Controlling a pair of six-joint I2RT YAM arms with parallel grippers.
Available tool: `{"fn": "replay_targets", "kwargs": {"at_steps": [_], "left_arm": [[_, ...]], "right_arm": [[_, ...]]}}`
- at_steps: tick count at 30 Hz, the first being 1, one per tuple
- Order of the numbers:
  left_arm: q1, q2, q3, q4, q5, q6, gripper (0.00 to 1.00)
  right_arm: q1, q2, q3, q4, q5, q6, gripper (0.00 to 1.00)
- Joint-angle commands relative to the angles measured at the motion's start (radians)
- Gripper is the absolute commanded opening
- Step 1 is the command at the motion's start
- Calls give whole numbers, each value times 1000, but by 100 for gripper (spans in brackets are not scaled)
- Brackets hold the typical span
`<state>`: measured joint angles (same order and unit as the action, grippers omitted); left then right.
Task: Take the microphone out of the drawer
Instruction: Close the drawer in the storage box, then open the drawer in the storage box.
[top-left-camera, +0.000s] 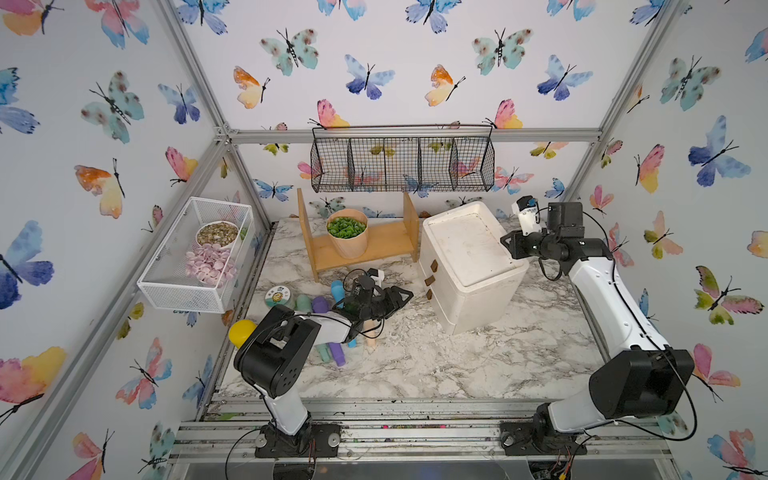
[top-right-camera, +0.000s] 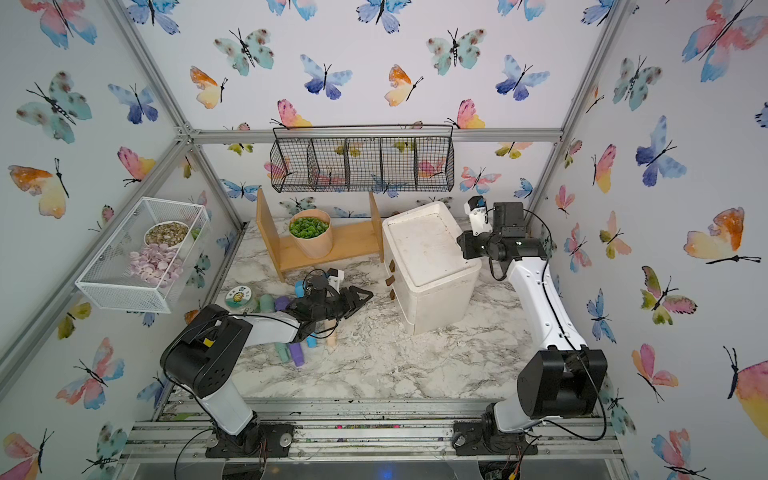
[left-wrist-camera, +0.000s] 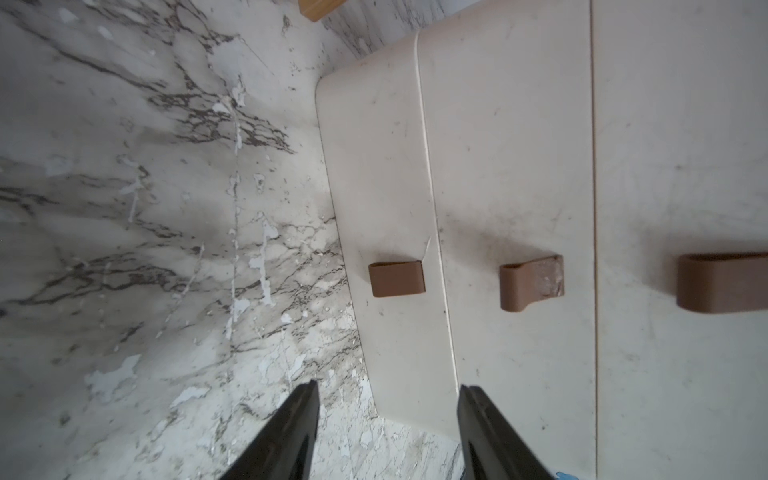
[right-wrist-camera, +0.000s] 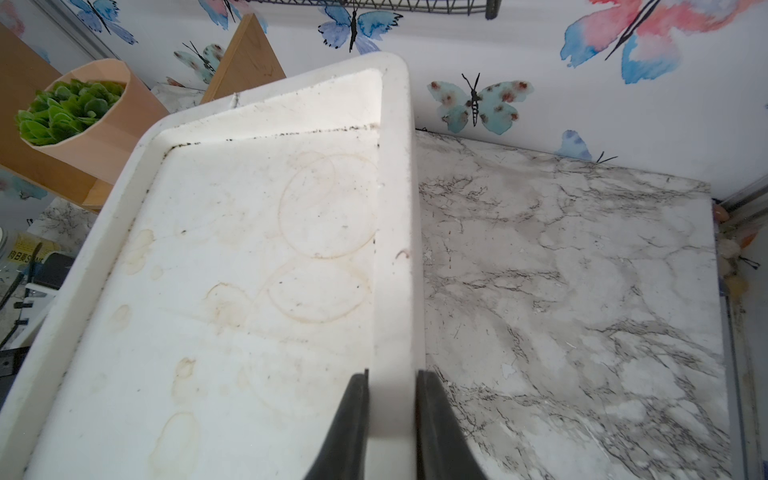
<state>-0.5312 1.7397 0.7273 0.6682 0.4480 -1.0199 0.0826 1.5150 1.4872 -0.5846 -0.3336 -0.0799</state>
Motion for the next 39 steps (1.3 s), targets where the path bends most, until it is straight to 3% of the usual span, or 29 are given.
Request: {"fn": "replay_targets", "kwargs": {"at_steps": [1,13,21,39], "left_arm": [[1,38,-2,165,7,-68,59],[-84,250,11,463,-16,-274,59],[-113,353,55,483,-49,-311,65],[-125,475,117,628,-123,-404,59]], "right_arm": [[26,15,-25,-69,-124,45,4],[26,4,-35,-70,-122,42,5],[26,11,-27,-70,-133,42,4],[26,20,-23,-72,-136,37,4]]}}
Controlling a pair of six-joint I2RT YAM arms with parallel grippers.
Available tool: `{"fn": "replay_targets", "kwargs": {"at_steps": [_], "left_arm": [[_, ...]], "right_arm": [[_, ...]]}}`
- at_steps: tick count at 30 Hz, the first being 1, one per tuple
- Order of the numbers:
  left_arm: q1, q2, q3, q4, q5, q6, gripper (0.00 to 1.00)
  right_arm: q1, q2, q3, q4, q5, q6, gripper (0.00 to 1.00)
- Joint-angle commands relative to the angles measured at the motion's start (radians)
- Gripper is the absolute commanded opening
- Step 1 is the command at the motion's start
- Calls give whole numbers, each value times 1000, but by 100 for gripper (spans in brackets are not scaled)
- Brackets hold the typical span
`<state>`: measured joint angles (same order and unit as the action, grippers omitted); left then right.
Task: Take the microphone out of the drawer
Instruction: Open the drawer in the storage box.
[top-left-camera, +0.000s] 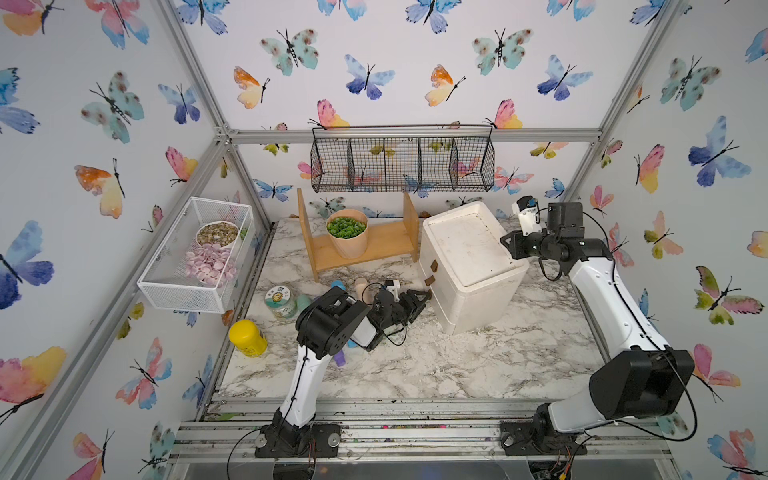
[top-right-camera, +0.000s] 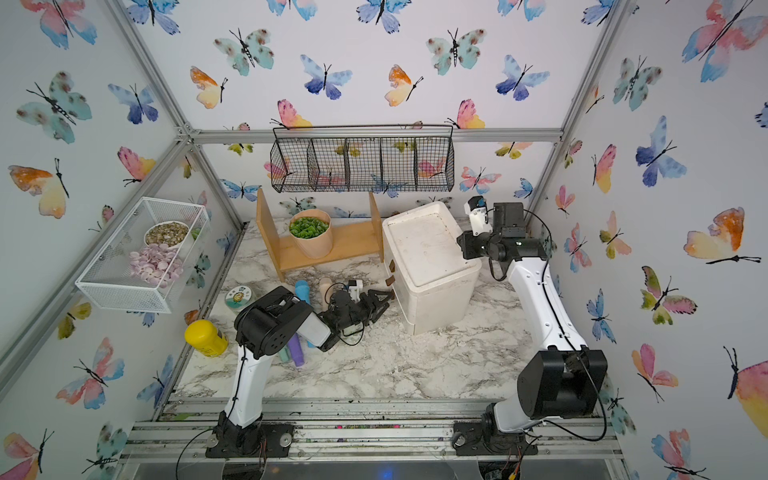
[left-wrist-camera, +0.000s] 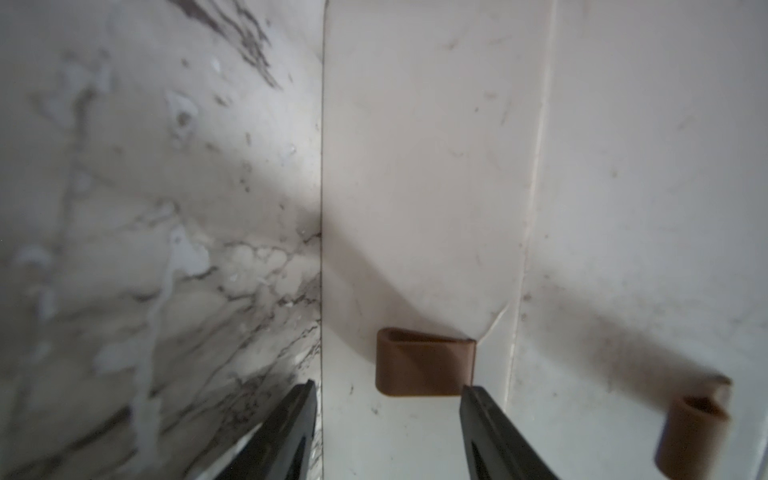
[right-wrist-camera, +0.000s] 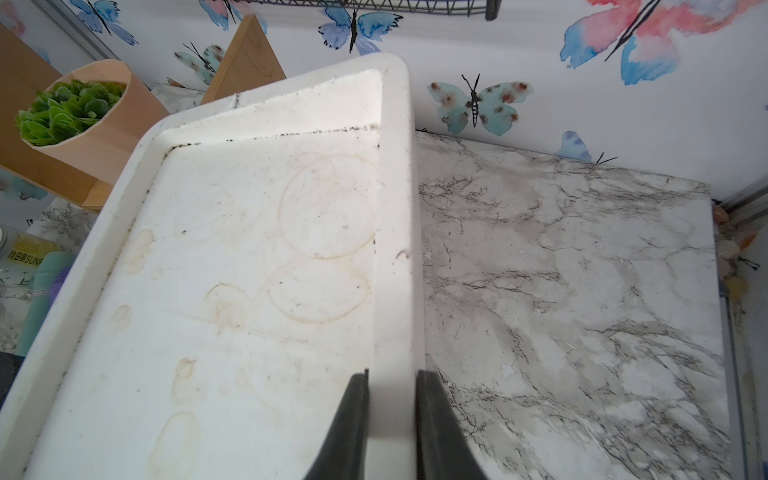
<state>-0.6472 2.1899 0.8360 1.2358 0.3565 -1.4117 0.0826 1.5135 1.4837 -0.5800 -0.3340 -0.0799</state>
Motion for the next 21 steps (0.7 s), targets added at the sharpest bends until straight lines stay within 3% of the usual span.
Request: {"fn": "replay_targets", "kwargs": {"at_steps": [1,9,21], "left_arm": [[-11,27,9,75,-32,-18,58],[-29,42,32,161,-36,-77,46],[-32,68,31,189,-29,-94,2]], "right_arm": [[26,23,-20,-77,-135,37,4],[26,20,-23,-78,-128,37,4],[26,8,-30,-78,-117,38,5]]}}
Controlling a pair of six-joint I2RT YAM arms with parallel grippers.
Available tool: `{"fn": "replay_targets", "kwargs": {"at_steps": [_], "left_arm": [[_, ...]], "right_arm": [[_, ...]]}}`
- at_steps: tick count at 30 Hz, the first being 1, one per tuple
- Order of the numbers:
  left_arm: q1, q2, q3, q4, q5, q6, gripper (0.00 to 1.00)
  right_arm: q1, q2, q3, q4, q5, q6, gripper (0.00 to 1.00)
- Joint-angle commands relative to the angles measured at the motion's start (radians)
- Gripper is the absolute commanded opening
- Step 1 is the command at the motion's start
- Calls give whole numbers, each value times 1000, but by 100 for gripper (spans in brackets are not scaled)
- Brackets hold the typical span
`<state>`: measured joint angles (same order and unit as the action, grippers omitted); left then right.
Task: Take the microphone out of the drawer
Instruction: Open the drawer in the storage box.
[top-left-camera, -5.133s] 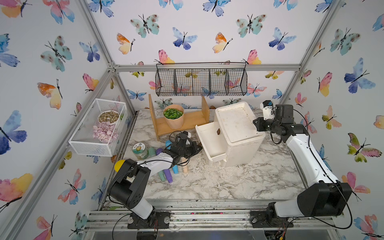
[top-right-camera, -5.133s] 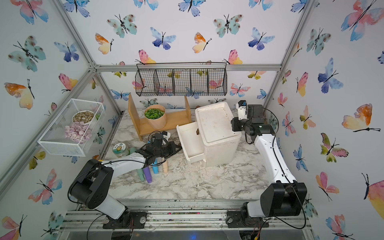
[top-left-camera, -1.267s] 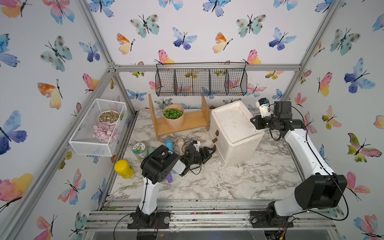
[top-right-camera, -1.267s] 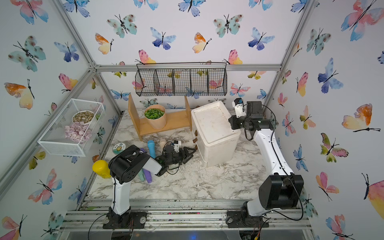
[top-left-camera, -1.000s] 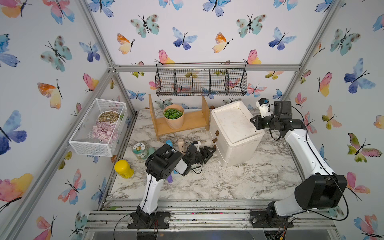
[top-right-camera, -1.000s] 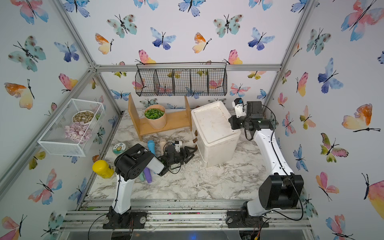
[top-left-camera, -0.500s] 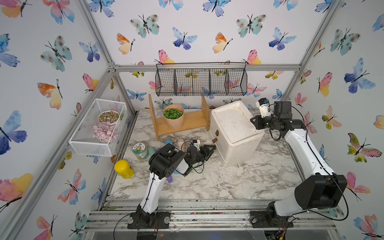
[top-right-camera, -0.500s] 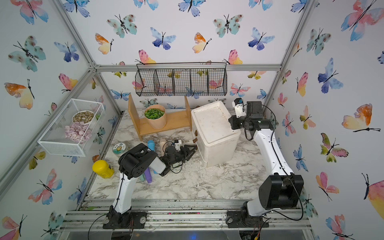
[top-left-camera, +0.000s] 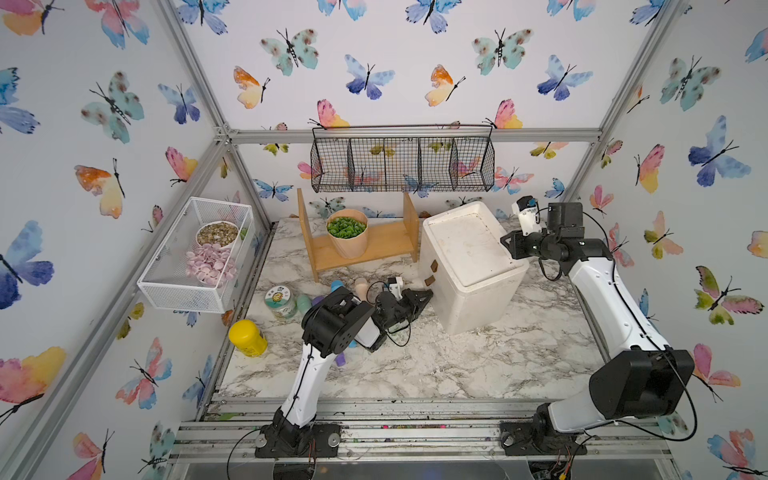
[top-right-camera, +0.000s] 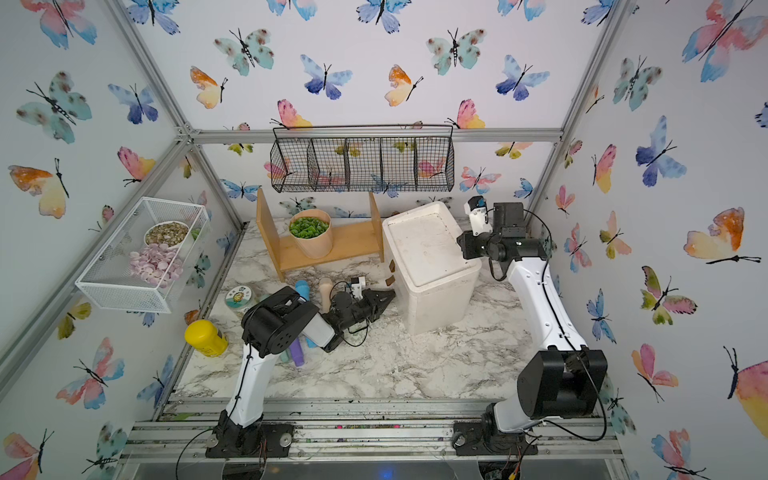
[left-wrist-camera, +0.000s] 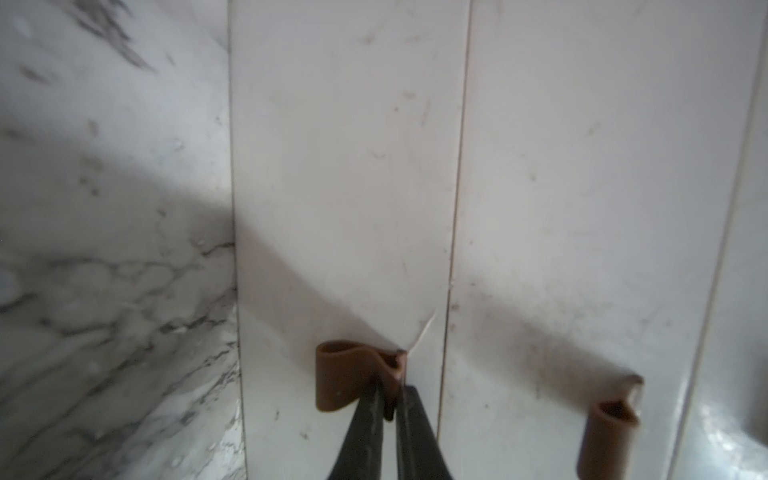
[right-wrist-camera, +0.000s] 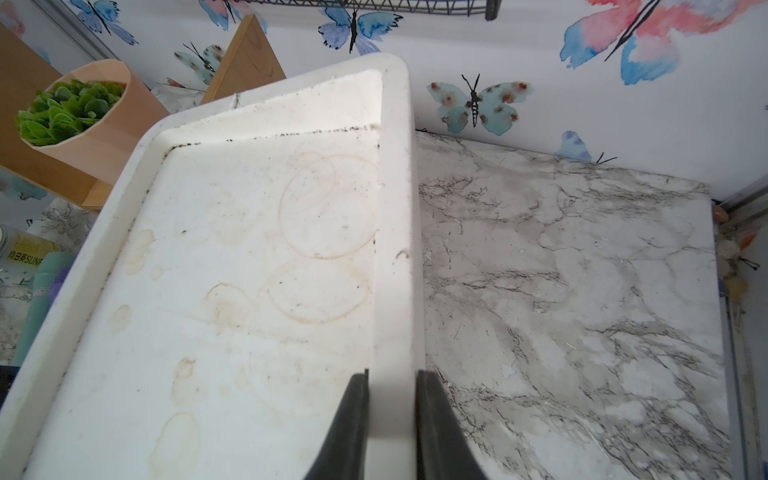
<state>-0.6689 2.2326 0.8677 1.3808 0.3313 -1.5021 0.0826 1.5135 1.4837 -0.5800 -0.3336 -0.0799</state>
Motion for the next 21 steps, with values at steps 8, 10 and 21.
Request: {"fn": "replay_targets", "kwargs": {"at_steps": [8,10,21], "left_arm": [[6,-17,-54,32,15,27,0],[13,-39,-78,19,17,45,0],[47,-141,-174,-41,20,96,0]], "right_arm": [[26,7,-31,-71,-71,54,2],[26,3,-31,-62,-58,58,2],[26,-4,24,-70,120,48,2]]}}
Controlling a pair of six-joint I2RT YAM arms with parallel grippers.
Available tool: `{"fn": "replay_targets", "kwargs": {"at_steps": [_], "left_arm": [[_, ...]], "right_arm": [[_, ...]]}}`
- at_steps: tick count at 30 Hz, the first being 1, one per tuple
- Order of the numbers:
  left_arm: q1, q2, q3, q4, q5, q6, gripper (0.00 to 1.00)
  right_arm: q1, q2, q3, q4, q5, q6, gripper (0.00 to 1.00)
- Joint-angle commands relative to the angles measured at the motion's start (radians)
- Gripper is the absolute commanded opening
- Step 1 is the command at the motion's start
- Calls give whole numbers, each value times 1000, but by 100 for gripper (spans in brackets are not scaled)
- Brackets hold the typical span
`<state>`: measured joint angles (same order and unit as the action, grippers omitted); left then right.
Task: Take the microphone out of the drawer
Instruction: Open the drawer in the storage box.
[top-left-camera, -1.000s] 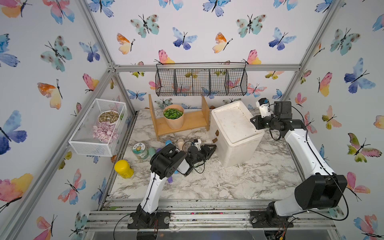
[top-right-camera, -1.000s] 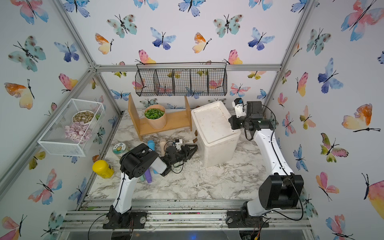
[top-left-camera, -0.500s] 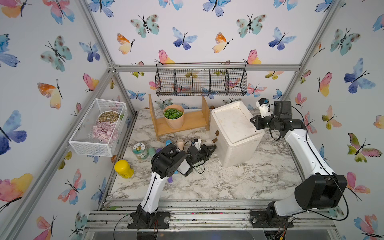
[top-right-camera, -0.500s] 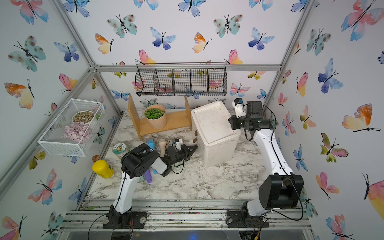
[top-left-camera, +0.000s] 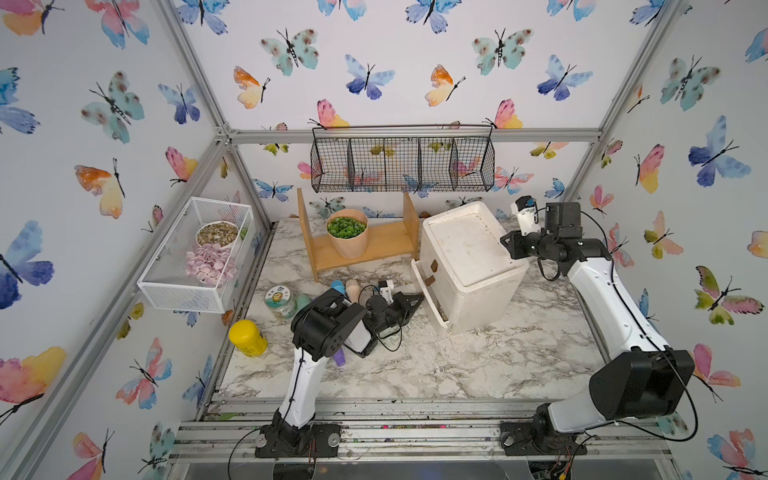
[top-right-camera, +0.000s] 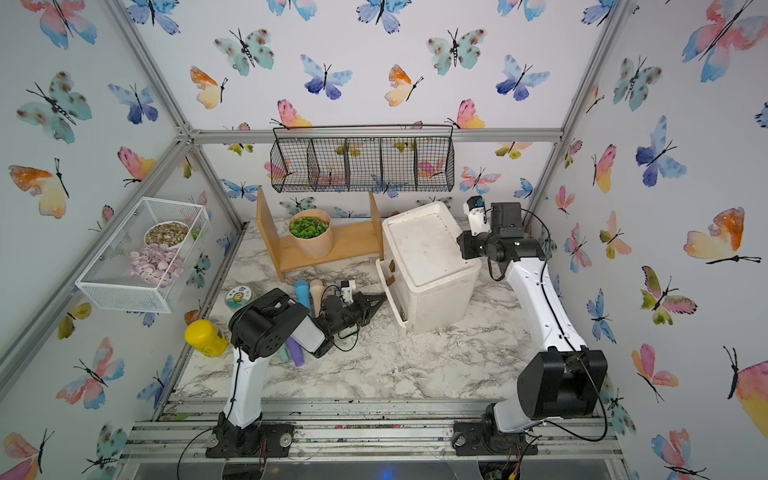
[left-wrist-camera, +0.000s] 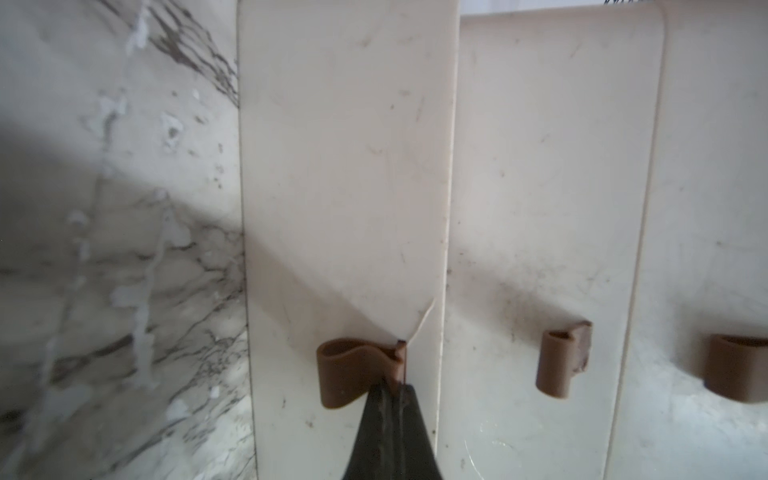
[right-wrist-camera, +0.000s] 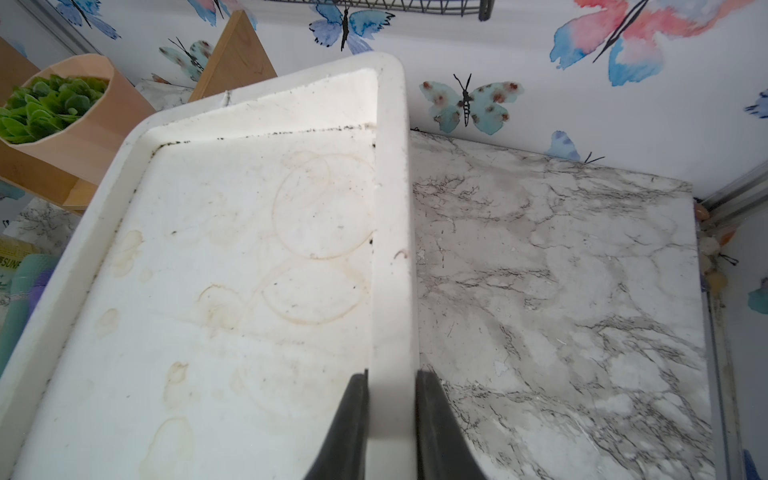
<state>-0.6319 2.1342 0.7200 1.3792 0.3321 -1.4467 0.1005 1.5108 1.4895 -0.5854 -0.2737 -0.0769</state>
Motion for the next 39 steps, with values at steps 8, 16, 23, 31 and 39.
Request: {"fn": "replay_targets", "kwargs": {"at_steps": [8,16,23,31,39], "left_arm": [[26,-118,-49,-143,25,102,0],[46,-171,-89,-176,24,123,0],[84,-228,-140,-226,18,157,0],[105,-250,-157,-251,15,172,0],[133,-283,-182,-282,10,187,0]], "right_arm": [[8,-15,61,-80,175,30,2],[8,-13,112,-101,261,6,2],[9,-12,124,-110,334,-20,3],[8,-15,120,-110,396,-34,3],[8,-20,114,-104,419,-34,2]]}}
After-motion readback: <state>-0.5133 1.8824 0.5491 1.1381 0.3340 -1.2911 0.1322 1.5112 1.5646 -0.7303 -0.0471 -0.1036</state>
